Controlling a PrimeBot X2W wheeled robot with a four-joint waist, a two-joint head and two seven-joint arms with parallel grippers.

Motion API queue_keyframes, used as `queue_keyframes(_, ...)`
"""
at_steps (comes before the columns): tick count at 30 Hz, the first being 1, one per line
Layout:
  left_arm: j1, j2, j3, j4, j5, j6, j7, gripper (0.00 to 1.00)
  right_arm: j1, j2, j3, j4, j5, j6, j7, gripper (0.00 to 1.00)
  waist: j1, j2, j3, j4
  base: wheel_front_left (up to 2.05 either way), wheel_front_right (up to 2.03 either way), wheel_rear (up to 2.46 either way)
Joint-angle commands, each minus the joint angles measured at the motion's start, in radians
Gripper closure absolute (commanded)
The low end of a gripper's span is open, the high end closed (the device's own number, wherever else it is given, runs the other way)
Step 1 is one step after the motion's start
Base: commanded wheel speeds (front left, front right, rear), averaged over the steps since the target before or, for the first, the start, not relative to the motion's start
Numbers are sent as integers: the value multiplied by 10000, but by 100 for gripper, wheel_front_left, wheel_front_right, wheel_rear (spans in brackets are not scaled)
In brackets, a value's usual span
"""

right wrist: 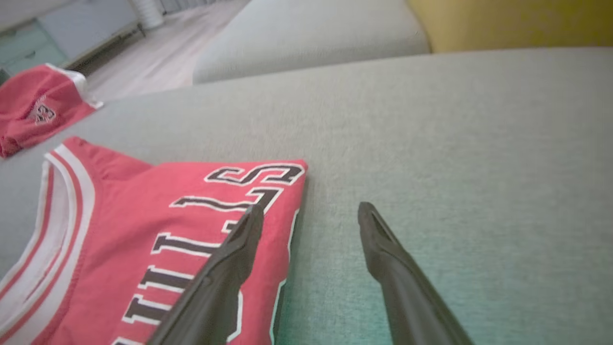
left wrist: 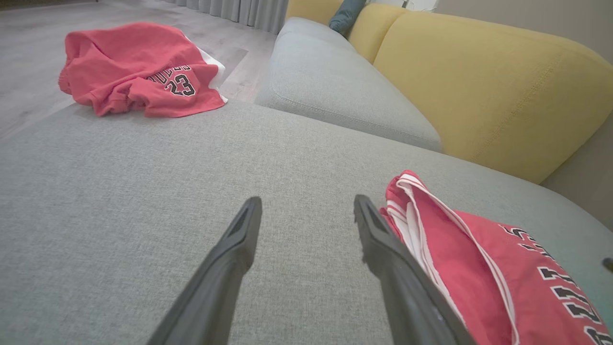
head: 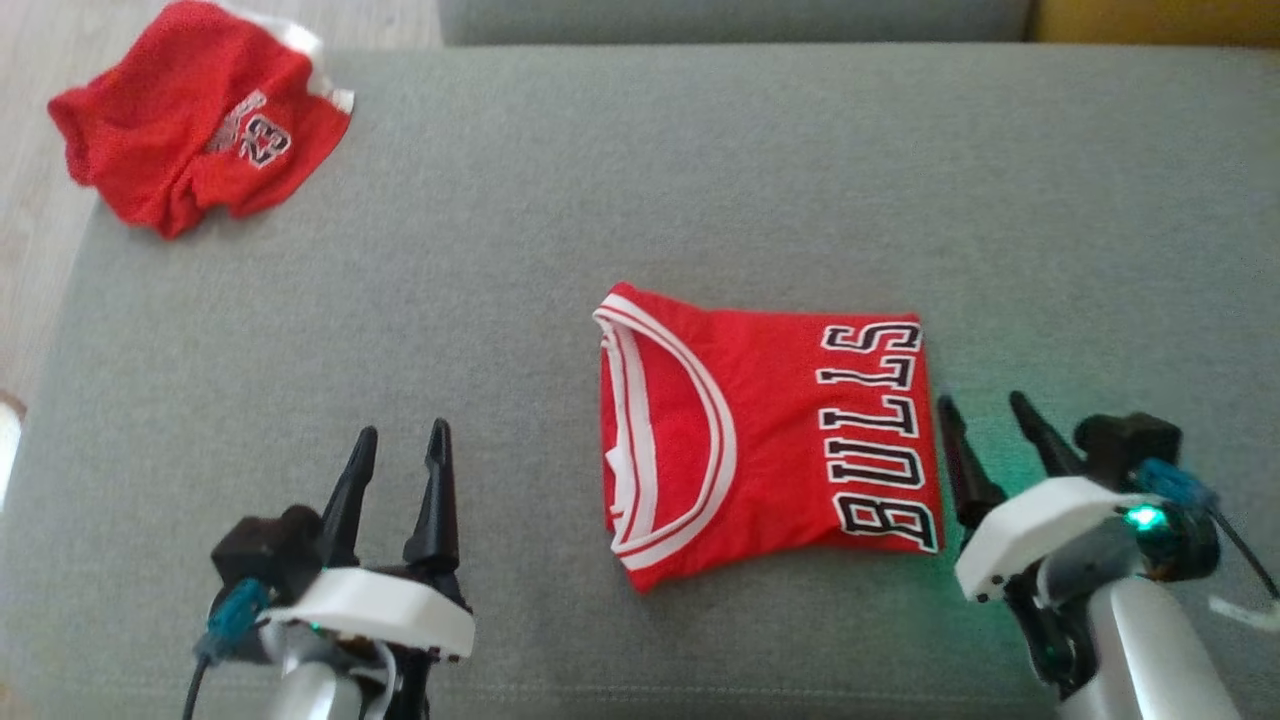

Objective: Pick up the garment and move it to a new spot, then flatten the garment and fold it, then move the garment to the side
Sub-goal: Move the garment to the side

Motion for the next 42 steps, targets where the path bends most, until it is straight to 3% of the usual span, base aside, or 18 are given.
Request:
queue_keyframes(1, -515, -29, 364, -313, 74, -78, -124, 0, -426, -41, 300, -179, -35, 65, 354, 0, 0, 0, 342, 270, 0, 0, 0)
queue_keyframes(10, -798, -267, 535, -278, 125, -203, -124, 0, -721, -111, 564, 148, 396, 65, 2291, 0, 0, 0, 1043, 756, 0, 0, 0)
queue_keyframes(12, -827, -303, 580, -274, 151, -239, -124, 0, -750, -218, 705, 72, 578, 65, 2493, 54, 0, 0, 1109, 789, 0, 0, 0)
queue_keyframes(15, -847, -340, 695, -280, 197, -284, -124, 0, -844, -378, 820, -101, 716, 65, 2559, 100, 0, 0, 1209, 752, 0, 0, 0)
queue_keyframes(23, -1018, -293, 971, -473, 568, -369, -124, 0, -1752, -747, 110, -878, 245, 65, 2003, 100, 0, 0, 1735, -314, 0, 0, 0)
queue_keyframes(32, -1416, 258, 1019, -941, 995, -370, 80, 0, -2874, -764, -571, -1448, -64, 65, 1678, 100, 0, 0, 2693, -3200, 0, 0, 0)
queue_keyframes(33, -1416, 258, 1019, -941, 995, -370, 80, 0, -2874, -764, -571, -1448, -64, 65, 1678, 100, 0, 0, 2693, -3200, 0, 0, 0)
queue_keyframes(38, -1704, 685, 969, -1444, 1250, -345, 627, 0, -3411, -408, -552, -1054, 19, 65, 1251, 100, 0, 0, 3167, -4783, 0, 0, 0)
queue_keyframes(42, -1914, 920, 913, -1866, 1436, -287, 1029, 0, -3772, -206, -457, -514, 134, 65, 866, 100, 0, 0, 3374, -5403, 0, 0, 0)
